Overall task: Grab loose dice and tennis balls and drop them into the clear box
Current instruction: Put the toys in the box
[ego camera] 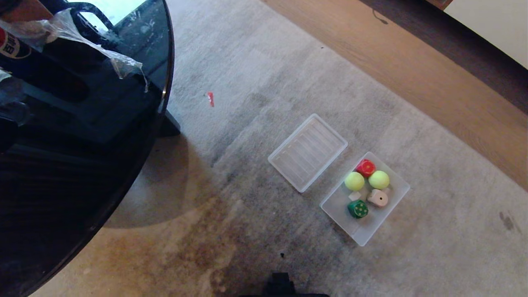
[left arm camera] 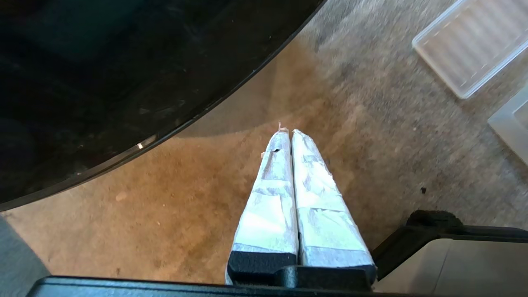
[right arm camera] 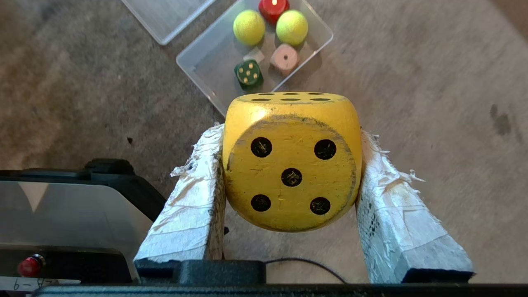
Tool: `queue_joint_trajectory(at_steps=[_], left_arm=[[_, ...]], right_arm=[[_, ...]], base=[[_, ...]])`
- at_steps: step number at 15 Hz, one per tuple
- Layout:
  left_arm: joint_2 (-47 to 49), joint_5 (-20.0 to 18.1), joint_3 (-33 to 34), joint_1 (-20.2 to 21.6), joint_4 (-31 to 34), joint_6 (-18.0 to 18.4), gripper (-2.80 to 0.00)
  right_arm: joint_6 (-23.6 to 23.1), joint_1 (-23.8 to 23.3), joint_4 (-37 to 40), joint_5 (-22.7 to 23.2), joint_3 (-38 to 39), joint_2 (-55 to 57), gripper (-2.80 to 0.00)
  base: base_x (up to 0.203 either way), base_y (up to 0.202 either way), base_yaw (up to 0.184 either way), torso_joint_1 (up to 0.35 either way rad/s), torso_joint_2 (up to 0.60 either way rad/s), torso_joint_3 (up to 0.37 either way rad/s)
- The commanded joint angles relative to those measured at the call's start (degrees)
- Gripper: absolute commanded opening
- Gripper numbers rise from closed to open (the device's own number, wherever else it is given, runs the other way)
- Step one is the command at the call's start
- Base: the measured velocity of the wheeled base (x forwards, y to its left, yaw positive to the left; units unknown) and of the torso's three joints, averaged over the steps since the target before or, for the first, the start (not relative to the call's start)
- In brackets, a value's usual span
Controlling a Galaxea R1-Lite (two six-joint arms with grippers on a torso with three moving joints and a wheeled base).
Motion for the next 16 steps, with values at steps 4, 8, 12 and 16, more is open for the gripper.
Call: queue_joint_trajectory(at_steps=[4,8,12,16], left_arm=[[0.1,0.0,0.0,0.0,0.0,0.0,-2.8],[0.0,0.0,0.1,0.0,0.0,0.0,-2.8],[0.1,0.0,0.1,0.0,0.0,0.0,-2.8],[0.1,0.0,0.1,0.0,0.0,0.1,-2.8]], right_arm=[[-0.1,0.0,0.1,0.0,0.0,-0.1,-2.8],[-0.1,0.0,0.1,0.0,0.0,-0.1,-2.8],[-0.1,0.0,0.1,0.0,0.0,-0.1,-2.8],[-0.1,0.0,0.1,0.0,0.0,-0.1,-2.8]], base=[[0.0,0.0,0.0,0.004,0.01,-0.198],[0.0,0.0,0.0,0.003,0.0,-0.2],[0.0,0.0,0.0,0.002,0.0,-0.195],[0.0,0.0,0.0,0.001,0.01,-0.102]])
